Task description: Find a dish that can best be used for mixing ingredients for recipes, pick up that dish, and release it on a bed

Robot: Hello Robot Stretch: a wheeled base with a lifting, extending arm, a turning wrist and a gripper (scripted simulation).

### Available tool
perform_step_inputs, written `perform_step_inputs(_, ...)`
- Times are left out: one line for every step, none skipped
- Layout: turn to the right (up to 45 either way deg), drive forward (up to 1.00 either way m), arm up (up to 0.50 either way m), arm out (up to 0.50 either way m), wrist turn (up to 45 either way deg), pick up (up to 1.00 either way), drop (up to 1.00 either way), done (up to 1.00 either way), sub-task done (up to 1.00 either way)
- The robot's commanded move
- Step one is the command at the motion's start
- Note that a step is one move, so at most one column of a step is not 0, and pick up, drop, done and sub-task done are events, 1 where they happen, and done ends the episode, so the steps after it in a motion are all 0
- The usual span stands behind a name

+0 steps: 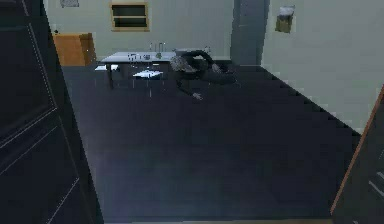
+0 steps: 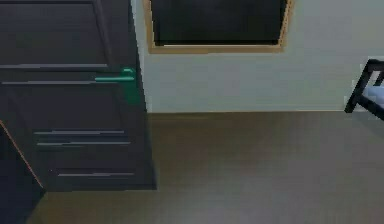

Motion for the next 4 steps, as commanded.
perform_step_inputs(0.0, 1.00, 0.00, 0.00, 0.0, 0.00, 0.00, 0.00, 0.00)
perform_step_inputs(-3.0, 0.00, 0.00, 0.00, 0.0, 0.00, 0.00, 0.00, 0.00)
perform_step_inputs(0.0, 0.30, 0.00, 0.00, 0.0, 0.00, 0.00, 0.00, 0.00)
perform_step_inputs(-39.0, 0.00, 0.00, 0.00, 0.0, 0.00, 0.00, 0.00, 0.00)
